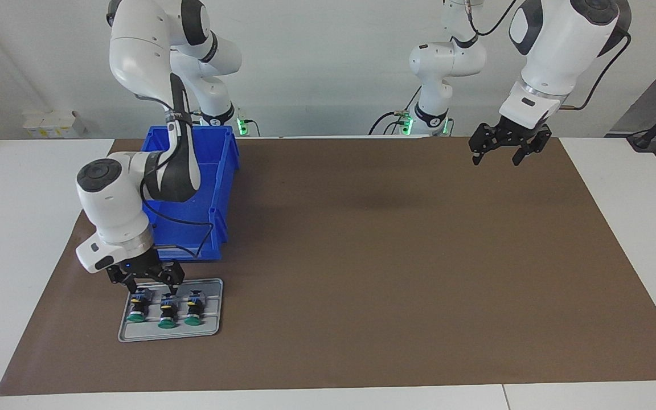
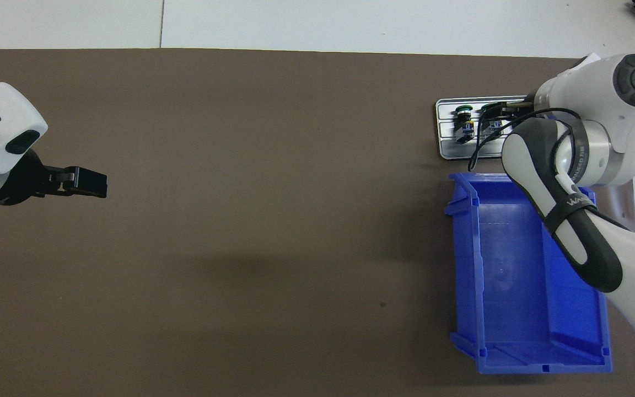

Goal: Place and press button with both arms
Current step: 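Reach the right gripper to the metal tray and grasp a green-capped button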

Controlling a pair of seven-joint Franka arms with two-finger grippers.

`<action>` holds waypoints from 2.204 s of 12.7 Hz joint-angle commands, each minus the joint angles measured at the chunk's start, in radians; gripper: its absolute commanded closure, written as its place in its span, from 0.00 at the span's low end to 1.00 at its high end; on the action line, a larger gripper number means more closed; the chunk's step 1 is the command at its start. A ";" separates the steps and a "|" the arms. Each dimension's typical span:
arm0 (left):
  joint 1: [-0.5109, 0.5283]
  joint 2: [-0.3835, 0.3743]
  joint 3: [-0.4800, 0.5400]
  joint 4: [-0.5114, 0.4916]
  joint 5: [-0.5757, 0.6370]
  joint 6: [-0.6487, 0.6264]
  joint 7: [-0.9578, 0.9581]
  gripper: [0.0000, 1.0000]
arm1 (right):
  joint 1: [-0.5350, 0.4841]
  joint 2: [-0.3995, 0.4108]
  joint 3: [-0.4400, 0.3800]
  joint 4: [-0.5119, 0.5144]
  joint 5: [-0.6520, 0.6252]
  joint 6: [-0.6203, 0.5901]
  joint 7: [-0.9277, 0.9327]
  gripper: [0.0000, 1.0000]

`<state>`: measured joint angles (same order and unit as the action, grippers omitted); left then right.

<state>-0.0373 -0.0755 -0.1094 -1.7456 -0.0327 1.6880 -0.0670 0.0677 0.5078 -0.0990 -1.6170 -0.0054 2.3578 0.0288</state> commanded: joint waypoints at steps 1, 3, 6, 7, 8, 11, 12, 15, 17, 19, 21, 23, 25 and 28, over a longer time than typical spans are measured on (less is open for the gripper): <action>0.005 -0.018 0.000 -0.012 -0.012 -0.001 -0.002 0.00 | 0.000 0.011 0.007 -0.061 0.019 0.095 -0.027 0.00; 0.005 -0.018 0.000 -0.012 -0.012 -0.001 -0.002 0.00 | -0.002 0.023 0.005 -0.069 0.019 0.120 -0.033 0.00; 0.005 -0.018 0.000 -0.012 -0.012 -0.001 -0.002 0.00 | -0.011 0.032 0.005 -0.070 0.019 0.121 -0.036 0.00; 0.005 -0.018 0.000 -0.012 -0.012 -0.001 -0.002 0.00 | -0.014 0.032 0.005 -0.073 0.019 0.121 -0.044 0.00; 0.005 -0.018 0.000 -0.012 -0.012 -0.002 -0.002 0.00 | -0.019 0.034 0.005 -0.080 0.019 0.121 -0.053 0.01; 0.005 -0.018 0.000 -0.012 -0.012 -0.001 -0.002 0.00 | -0.019 0.034 0.005 -0.090 0.019 0.130 -0.052 0.04; 0.005 -0.018 0.000 -0.012 -0.012 -0.001 -0.002 0.00 | -0.019 0.034 0.005 -0.104 0.019 0.167 -0.053 0.14; 0.005 -0.018 0.000 -0.012 -0.012 -0.001 -0.002 0.00 | -0.016 0.044 0.007 -0.118 0.019 0.193 -0.050 0.45; 0.005 -0.018 0.000 -0.012 -0.012 -0.001 -0.002 0.00 | -0.014 0.047 0.007 -0.118 0.019 0.202 -0.050 0.55; 0.005 -0.018 -0.001 -0.012 -0.012 -0.001 -0.002 0.00 | -0.014 0.046 0.007 -0.116 0.019 0.202 -0.052 1.00; 0.005 -0.018 0.000 -0.012 -0.012 -0.001 -0.002 0.00 | -0.006 0.046 0.007 -0.095 0.019 0.192 -0.043 1.00; 0.005 -0.018 0.000 -0.012 -0.012 -0.001 -0.002 0.00 | 0.006 0.037 0.007 -0.034 0.018 0.117 -0.040 1.00; 0.005 -0.018 0.000 -0.012 -0.012 -0.001 -0.002 0.00 | 0.007 0.018 0.005 0.075 0.021 -0.030 0.011 1.00; 0.005 -0.018 0.000 -0.012 -0.012 -0.001 -0.002 0.00 | 0.041 -0.009 0.009 0.233 0.009 -0.292 0.269 1.00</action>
<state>-0.0373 -0.0755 -0.1094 -1.7456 -0.0327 1.6880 -0.0670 0.0895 0.5113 -0.0982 -1.4644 -0.0049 2.1789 0.1637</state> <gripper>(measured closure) 0.000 0.670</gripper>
